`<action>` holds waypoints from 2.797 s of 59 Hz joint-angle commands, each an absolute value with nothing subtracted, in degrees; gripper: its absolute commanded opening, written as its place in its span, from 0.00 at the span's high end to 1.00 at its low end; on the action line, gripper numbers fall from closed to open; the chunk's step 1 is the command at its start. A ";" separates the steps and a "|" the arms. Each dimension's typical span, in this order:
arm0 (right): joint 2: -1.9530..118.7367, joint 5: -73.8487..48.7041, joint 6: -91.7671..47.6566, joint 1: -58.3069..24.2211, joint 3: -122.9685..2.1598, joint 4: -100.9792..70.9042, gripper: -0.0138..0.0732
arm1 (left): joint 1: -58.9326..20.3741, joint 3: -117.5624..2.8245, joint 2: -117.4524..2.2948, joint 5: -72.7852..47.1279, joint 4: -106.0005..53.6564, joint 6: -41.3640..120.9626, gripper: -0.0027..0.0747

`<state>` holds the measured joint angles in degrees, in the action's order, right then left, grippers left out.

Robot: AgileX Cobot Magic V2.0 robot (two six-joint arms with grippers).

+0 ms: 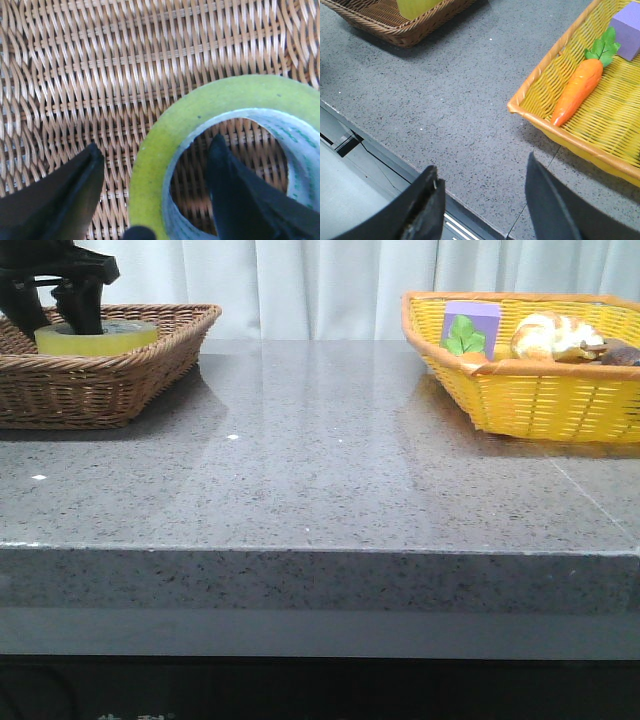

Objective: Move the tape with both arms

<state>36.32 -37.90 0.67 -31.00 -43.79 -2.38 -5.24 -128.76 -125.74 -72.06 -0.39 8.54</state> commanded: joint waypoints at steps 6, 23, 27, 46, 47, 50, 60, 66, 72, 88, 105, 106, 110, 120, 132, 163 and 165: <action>36.12 -33.89 0.63 -30.81 -45.15 -2.50 0.39 | -5.26 -130.16 -118.42 -72.22 -1.70 7.80 0.39; 36.12 -33.89 0.63 -30.81 -45.15 -2.50 0.39 | -6.06 -128.09 -109.41 -72.22 -8.76 7.80 0.43; 36.12 -33.89 0.63 -30.81 -45.15 -2.50 0.39 | -6.95 -125.80 -106.39 -72.22 -9.80 7.80 0.43; 36.12 -33.89 0.63 -30.81 -45.15 -2.50 0.39 | -16.10 -106.12 -89.83 -71.09 -9.92 9.23 0.43; 36.12 -33.89 0.63 -30.81 -45.15 -2.50 0.39 | -16.63 -105.12 -89.13 -70.72 -9.95 9.24 0.43; 36.12 -33.89 0.63 -30.81 -45.15 -2.50 0.39 | -18.47 -101.71 -86.29 -69.38 -9.56 9.36 0.43; 36.12 -33.89 0.63 -30.81 -45.15 -2.50 0.39 | -24.79 -91.07 -78.55 -64.91 -8.16 9.36 0.43; 36.12 -33.89 0.63 -30.81 -45.15 -2.50 0.39 | -28.44 -84.90 -73.37 -62.36 -7.86 9.36 0.43; 36.12 -33.89 0.63 -30.81 -45.15 -2.50 0.39 | -31.83 -78.81 -67.89 -58.71 -7.86 9.36 0.43; 36.12 -34.05 0.63 -30.81 -45.15 -2.52 0.39 | -35.67 -61.01 -51.67 -45.08 -7.86 9.36 0.43; 36.12 -34.05 0.63 -30.81 -45.15 -2.52 0.39 | -35.56 -45.45 -37.22 -27.87 -5.98 9.36 0.43; 36.12 -34.05 0.63 -30.81 -45.15 -2.52 0.39 | -35.56 -44.68 -36.84 -26.90 -5.58 9.36 0.43; 36.12 -34.05 0.63 -30.81 -45.15 -2.52 0.39 | -35.56 -42.84 -35.43 -25.14 -4.11 9.36 0.43; 36.12 -34.09 0.63 -30.81 -45.09 -2.52 0.39 | -35.56 -41.33 -35.39 -25.02 -2.20 9.36 0.43; 36.12 -34.39 0.63 -30.81 -45.09 -2.52 0.55 | -35.56 -41.33 -35.53 -24.91 -2.20 9.36 0.55; 36.12 -36.51 0.63 -30.81 -45.09 -2.52 0.97 | -35.56 -41.33 -35.53 -25.04 -2.70 9.36 0.99; 36.12 -36.51 0.63 -30.81 -45.09 -2.52 0.97 | -35.56 -41.33 -35.53 -25.04 -2.70 9.36 0.99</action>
<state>36.27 -39.92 0.67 -31.00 -43.67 -2.38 -35.20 -39.79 -35.32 -29.60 -2.08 9.46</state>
